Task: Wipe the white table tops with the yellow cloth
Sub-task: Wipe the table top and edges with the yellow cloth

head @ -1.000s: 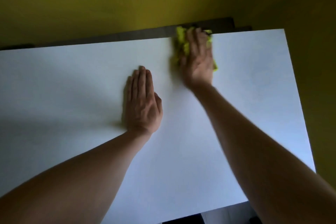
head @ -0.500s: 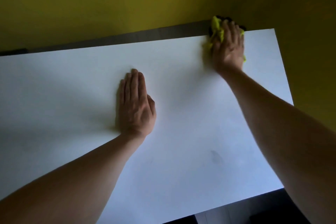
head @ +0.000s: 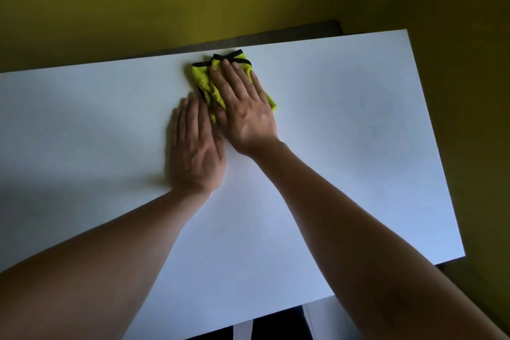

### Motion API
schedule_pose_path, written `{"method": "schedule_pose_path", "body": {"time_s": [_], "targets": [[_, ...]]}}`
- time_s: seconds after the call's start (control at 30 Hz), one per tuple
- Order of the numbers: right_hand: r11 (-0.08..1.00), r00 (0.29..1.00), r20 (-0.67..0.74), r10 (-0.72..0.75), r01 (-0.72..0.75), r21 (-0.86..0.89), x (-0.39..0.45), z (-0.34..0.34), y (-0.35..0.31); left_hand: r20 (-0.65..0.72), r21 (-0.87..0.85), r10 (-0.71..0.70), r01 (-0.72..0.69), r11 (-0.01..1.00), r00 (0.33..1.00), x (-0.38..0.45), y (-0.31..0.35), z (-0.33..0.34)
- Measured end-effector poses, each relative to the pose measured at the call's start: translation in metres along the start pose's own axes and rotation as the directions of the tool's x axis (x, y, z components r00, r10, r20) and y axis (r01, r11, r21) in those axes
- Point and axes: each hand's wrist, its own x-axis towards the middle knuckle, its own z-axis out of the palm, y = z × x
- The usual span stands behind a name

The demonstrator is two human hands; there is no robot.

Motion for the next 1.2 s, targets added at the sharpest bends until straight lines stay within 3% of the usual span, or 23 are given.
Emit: {"method": "schedule_pose_path", "body": {"time_s": [0.1, 0.33, 0.5, 0.57, 0.63, 0.7, 0.77, 0.8, 0.87, 0.93, 1.0, 1.1, 1.2], "targets": [[1.0, 1.0, -0.009, 0.002, -0.002, -0.018, -0.01, -0.017, 0.042, 0.044, 0.036, 0.003, -0.005, 0.999, 0.999, 0.0, 0.0, -0.001], [0.921, 0.927, -0.064, 0.371, -0.376, -0.105, -0.051, -0.078, 0.177, 0.044, 0.116, 0.066, -0.071, 0.991, 0.997, 0.0, 0.002, -0.001], [0.864, 0.861, -0.161, 0.482, -0.498, -0.075, -0.05, -0.076, 0.177, 0.021, 0.021, 0.106, -0.107, 0.994, 0.994, -0.004, 0.056, 0.006], [0.92, 0.918, -0.132, 0.374, -0.385, -0.068, -0.042, -0.072, 0.172, 0.038, -0.039, 0.178, -0.176, 0.984, 0.983, -0.008, 0.1, 0.016], [0.99, 0.992, -0.053, 0.116, -0.12, -0.07, -0.033, -0.072, 0.175, 0.078, -0.035, 0.226, -0.224, 0.974, 0.971, -0.016, 0.143, 0.029], [0.992, 0.994, 0.031, -0.103, 0.105, -0.064, -0.023, -0.075, 0.186, 0.094, 0.013, 0.207, -0.209, 0.978, 0.974, -0.022, 0.167, 0.04], [0.984, 0.984, 0.073, -0.165, 0.17, -0.061, -0.017, -0.078, 0.201, 0.095, 0.05, 0.192, -0.197, 0.979, 0.977, -0.024, 0.17, 0.044], [0.99, 0.99, 0.052, -0.128, 0.131, -0.057, -0.014, -0.08, 0.212, 0.094, 0.06, 0.197, -0.203, 0.977, 0.976, -0.025, 0.169, 0.045], [0.995, 0.996, -0.038, 0.083, -0.085, -0.058, -0.006, -0.089, 0.245, 0.099, 0.065, 0.198, -0.204, 0.977, 0.975, -0.024, 0.169, 0.046], [0.937, 0.941, -0.081, 0.327, -0.334, -0.098, 0.001, -0.105, 0.29, 0.105, 0.063, 0.18, -0.187, 0.98, 0.978, -0.024, 0.172, 0.047], [0.875, 0.88, -0.064, 0.471, -0.475, -0.088, 0.004, -0.118, 0.322, 0.111, 0.058, 0.171, -0.178, 0.982, 0.979, -0.023, 0.173, 0.048], [0.832, 0.836, -0.084, 0.543, -0.549, -0.083, 0.005, -0.117, 0.319, 0.109, 0.055, 0.175, -0.181, 0.982, 0.979, -0.022, 0.171, 0.048], [0.868, 0.872, -0.119, 0.474, -0.486, -0.102, -0.003, -0.105, 0.28, 0.104, 0.048, 0.175, -0.181, 0.982, 0.979, -0.023, 0.171, 0.048]]}}
